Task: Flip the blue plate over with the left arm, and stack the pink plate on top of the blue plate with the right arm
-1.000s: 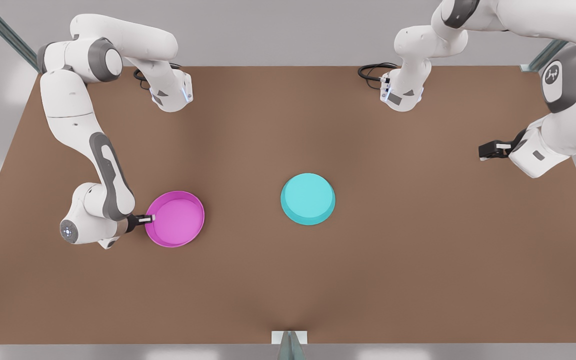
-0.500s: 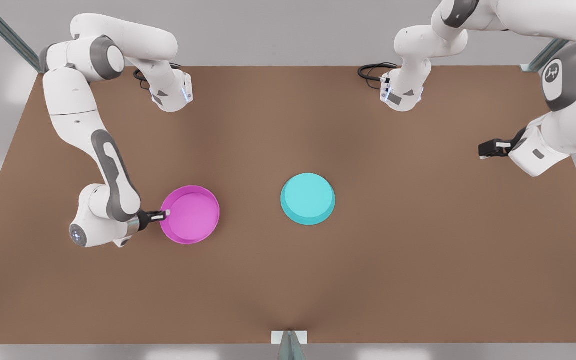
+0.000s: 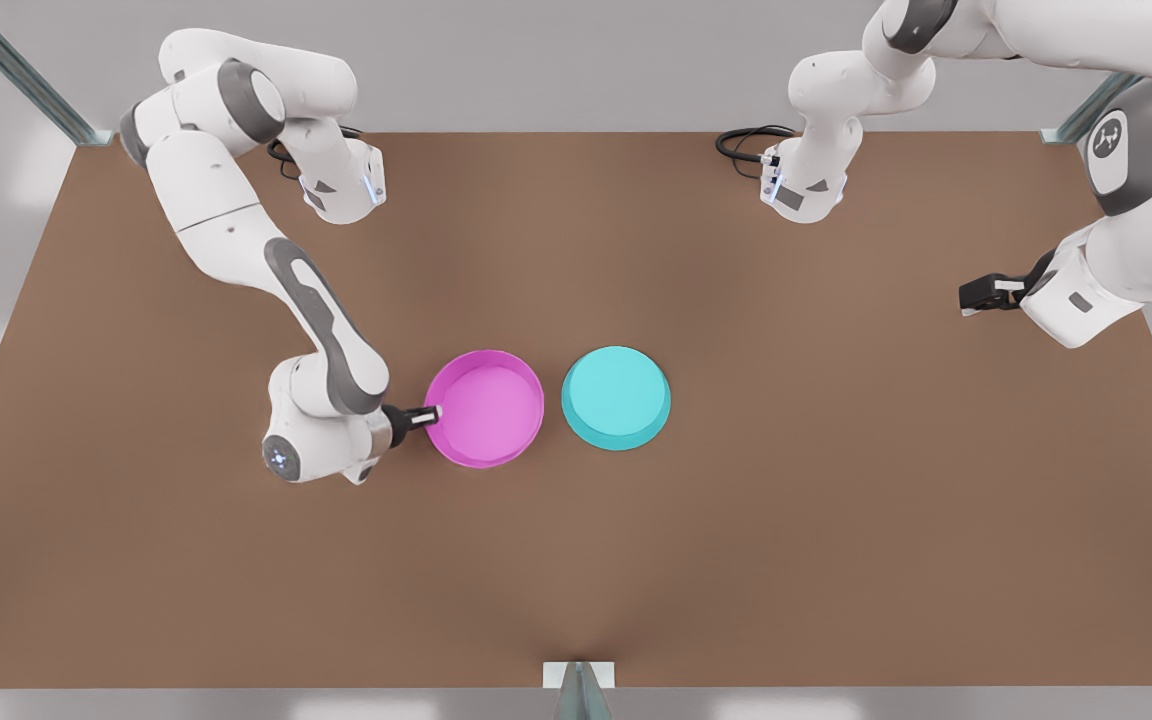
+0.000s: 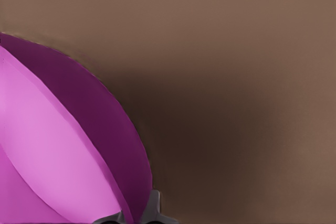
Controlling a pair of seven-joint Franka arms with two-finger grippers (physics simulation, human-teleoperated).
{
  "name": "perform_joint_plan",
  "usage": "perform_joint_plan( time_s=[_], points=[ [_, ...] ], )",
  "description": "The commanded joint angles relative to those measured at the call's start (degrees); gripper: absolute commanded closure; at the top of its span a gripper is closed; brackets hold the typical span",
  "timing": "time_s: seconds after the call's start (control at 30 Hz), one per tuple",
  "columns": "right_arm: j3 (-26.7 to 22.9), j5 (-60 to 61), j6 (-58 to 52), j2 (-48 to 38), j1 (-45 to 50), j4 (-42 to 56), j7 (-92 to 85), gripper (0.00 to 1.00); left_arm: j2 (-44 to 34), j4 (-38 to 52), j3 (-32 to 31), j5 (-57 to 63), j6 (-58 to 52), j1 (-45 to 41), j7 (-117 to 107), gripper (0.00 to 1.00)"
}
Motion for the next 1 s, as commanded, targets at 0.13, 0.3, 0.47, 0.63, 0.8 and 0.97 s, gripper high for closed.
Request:
perform_joint_plan(
  time_s=[0.13,0.3,0.47,0.63,0.8,0.97],
  points=[
    [0.0,0.97,6.59,0.01,9.87,2.12,10.76,0.79,-0.01,0.0,0.0,0.0,0.0,0.0,0.0,0.0],
    [0.0,3.61,13.98,0.01,17.96,3.0,17.7,0.79,-0.01,0.0,0.0,0.0,-0.09,0.09,0.0,0.0],
    [-0.09,3.43,15.3,0.1,20.07,2.47,18.49,0.79,-0.01,0.0,0.0,0.0,-0.18,0.09,0.0,0.0],
    [-0.09,3.25,16.61,2.21,22.62,3.0,18.58,0.79,0.08,0.0,0.0,0.0,-0.26,0.09,0.0,0.0],
    [-0.61,3.25,17.84,3.88,21.83,2.56,18.85,0.79,0.08,-0.09,0.09,0.0,-0.44,0.09,0.0,0.0],
    [-0.61,3.43,17.67,3.88,21.92,2.91,18.85,0.0,0.08,-0.09,0.09,0.0,-0.79,0.0,0.0,0.0]
  ],
)
